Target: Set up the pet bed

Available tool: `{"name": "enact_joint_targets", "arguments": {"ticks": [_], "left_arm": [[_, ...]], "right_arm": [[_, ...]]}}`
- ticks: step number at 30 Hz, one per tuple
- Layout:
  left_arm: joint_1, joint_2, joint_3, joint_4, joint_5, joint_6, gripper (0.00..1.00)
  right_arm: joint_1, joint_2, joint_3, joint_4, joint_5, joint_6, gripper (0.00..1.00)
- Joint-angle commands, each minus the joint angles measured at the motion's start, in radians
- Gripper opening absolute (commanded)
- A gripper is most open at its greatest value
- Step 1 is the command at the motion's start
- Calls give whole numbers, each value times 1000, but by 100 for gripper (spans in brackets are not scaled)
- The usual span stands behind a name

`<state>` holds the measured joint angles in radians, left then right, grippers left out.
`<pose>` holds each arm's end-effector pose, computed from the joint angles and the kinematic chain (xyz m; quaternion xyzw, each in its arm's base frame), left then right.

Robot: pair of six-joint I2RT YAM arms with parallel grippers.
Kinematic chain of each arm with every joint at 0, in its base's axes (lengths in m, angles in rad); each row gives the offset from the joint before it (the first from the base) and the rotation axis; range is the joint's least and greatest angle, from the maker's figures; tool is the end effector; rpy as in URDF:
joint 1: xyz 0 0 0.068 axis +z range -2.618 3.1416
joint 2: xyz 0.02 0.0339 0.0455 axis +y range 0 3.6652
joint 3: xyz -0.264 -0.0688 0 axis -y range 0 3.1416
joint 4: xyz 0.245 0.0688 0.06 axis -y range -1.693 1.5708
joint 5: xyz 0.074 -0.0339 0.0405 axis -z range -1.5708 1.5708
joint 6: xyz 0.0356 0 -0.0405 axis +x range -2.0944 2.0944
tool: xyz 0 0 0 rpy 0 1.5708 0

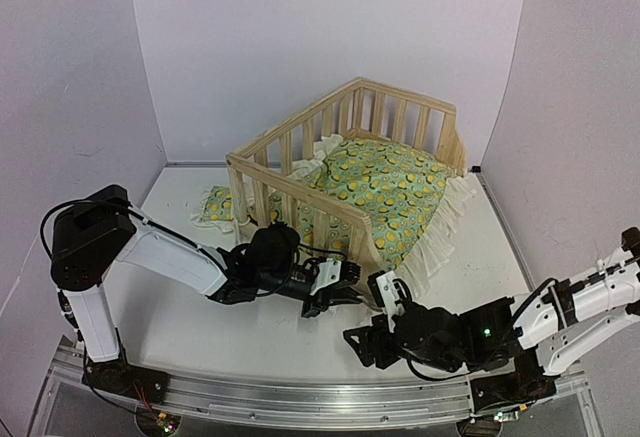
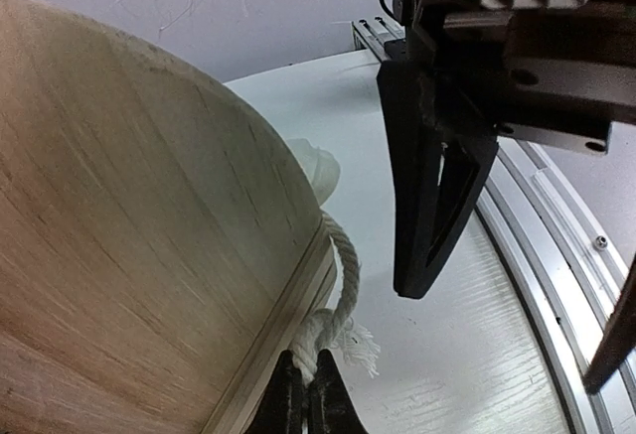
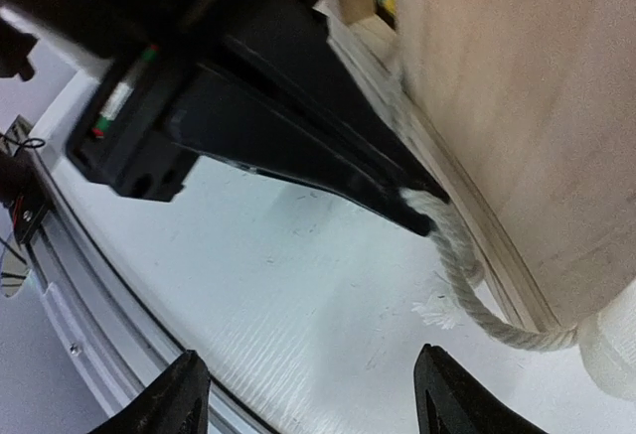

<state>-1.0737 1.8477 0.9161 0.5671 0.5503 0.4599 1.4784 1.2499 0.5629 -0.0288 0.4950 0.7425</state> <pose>0.1667 -0.3464 0.1694 0.6609 0.4638 -0.3782 0.4528 0.0393 0.2411 0.1859 -0.2226 0.8598 0.2611 0.3783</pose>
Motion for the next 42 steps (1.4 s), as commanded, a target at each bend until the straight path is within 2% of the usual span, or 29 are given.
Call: {"name": "enact_joint_targets", "arguments": {"ticks": [1, 6, 9, 12, 14, 22, 28, 35, 38, 40, 42], "left_arm": [[7, 2, 41, 3, 13, -15, 0], [12, -8, 42, -5, 15, -15, 0], [12, -5, 47, -7, 17, -18, 0], [12, -2, 48, -9, 27, -25, 0], [12, -3, 47, -10, 29, -27, 0], [14, -17, 44, -23, 28, -24, 0], [15, -8, 54, -26, 38, -30, 0], [15, -10, 54, -27, 33, -27, 0], [16, -10, 56, -29, 35, -27, 0], [15, -9, 59, -30, 38, -29, 0], [15, -7, 61, -30, 38, -30, 0]], "right_arm": [[9, 22, -63, 156, 132, 158, 70], [14, 59, -103, 164, 180, 237, 69], [16, 64, -137, 238, 244, 262, 67], [16, 94, -182, 372, 282, 264, 54], [16, 124, -204, 494, 277, 208, 52], [17, 235, -238, 627, 392, 304, 61], [17, 279, -226, 710, 480, 269, 60], [16, 340, -203, 815, 480, 203, 50], [16, 359, -192, 851, 479, 165, 49], [15, 367, -185, 860, 492, 152, 44], [13, 381, -170, 863, 500, 125, 34]]}}
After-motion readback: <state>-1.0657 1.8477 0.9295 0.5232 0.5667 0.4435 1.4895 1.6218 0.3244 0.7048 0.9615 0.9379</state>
